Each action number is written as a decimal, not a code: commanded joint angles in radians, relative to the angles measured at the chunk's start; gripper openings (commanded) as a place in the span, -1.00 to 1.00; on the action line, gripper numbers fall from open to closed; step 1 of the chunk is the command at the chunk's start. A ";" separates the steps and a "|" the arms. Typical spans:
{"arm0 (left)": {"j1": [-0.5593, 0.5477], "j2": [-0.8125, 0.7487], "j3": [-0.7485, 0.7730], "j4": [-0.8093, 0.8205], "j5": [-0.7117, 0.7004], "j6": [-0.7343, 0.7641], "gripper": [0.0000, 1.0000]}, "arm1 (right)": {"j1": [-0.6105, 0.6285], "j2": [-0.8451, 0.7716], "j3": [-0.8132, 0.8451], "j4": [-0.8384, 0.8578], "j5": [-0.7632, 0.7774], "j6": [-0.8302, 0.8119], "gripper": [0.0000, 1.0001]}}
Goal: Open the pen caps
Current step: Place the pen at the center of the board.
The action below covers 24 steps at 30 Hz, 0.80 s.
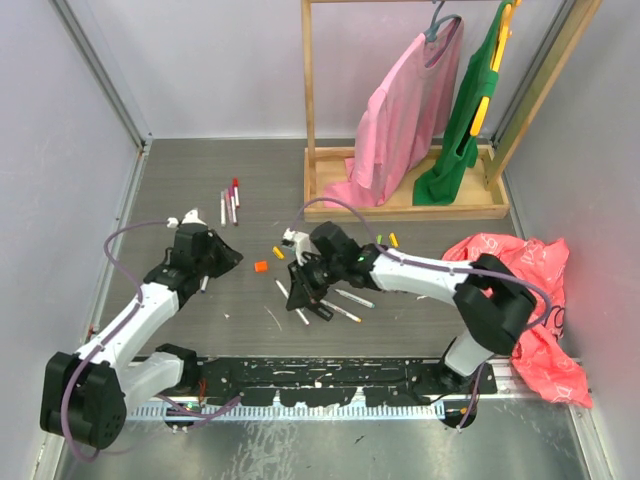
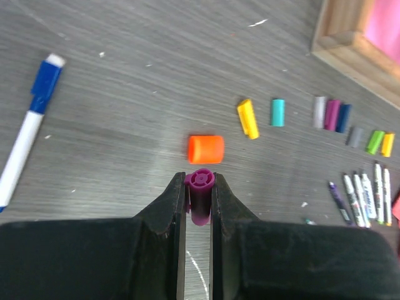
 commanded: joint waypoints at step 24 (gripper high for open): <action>0.008 0.408 0.139 -0.067 -0.021 -0.007 -0.77 | 0.218 0.327 0.291 -0.266 0.613 0.288 -0.83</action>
